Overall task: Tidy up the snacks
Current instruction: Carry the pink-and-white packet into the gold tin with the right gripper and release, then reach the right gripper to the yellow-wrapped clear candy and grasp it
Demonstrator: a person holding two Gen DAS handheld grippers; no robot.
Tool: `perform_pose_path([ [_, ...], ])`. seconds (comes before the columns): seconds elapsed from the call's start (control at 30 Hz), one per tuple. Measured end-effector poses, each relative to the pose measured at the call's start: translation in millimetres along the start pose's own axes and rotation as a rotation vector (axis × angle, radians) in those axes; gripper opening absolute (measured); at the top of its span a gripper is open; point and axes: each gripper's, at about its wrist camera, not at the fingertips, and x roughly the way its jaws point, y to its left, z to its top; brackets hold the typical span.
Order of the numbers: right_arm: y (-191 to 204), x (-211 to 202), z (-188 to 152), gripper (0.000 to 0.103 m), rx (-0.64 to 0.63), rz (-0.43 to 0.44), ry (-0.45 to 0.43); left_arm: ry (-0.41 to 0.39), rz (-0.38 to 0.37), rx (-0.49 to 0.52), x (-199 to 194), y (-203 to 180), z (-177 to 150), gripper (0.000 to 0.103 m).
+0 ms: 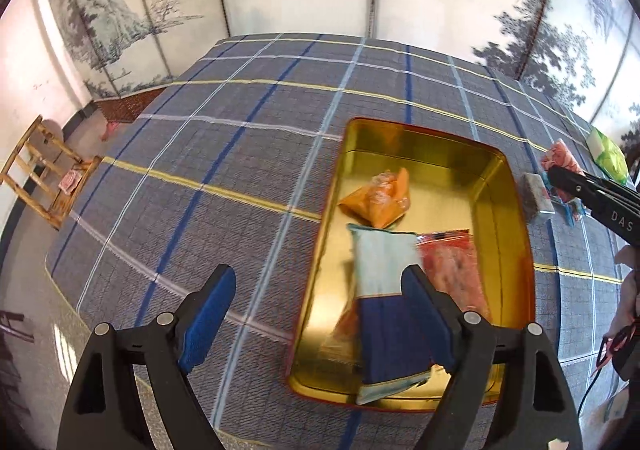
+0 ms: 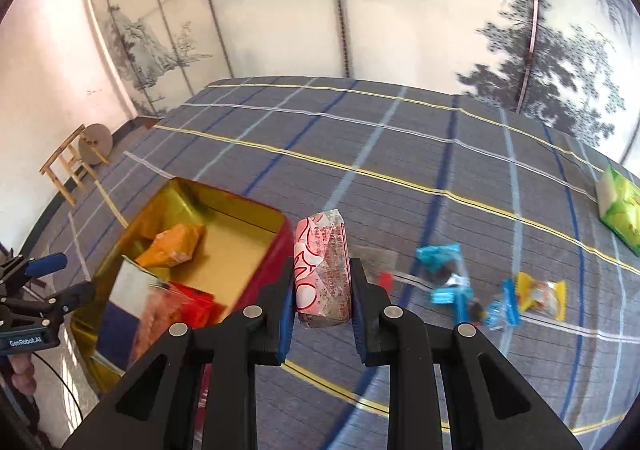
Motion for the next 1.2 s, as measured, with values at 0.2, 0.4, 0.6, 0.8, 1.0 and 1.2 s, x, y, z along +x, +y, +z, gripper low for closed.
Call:
perform_pose_path([
  [0.2, 49, 35, 10, 0.025, -0.094, 0.061, 0.055, 0.016, 0.039, -0.032, 0, 20, -7, 0.084],
  [0.4, 72, 67, 14, 0.025, -0.148, 0.05, 0.137, 0.047, 0.051, -0.041, 4, 28, -13, 0.085],
  [0.6, 81, 86, 15, 0.025, -0.192, 0.018, 0.194, 0.062, 0.052, -0.047, 7, 31, -17, 0.085],
  [0.8, 81, 94, 15, 0.025, -0.183, 0.007, 0.214, 0.06, 0.048, -0.05, 6, 32, -18, 0.085],
  [1.0, 80, 95, 12, 0.026, -0.164, 0.025, 0.207, 0.059, 0.042, -0.055, 8, 33, -15, 0.085],
  [1.2, 75, 76, 15, 0.026, -0.124, 0.065, 0.158, 0.054, 0.036, -0.048, 7, 29, -13, 0.085],
])
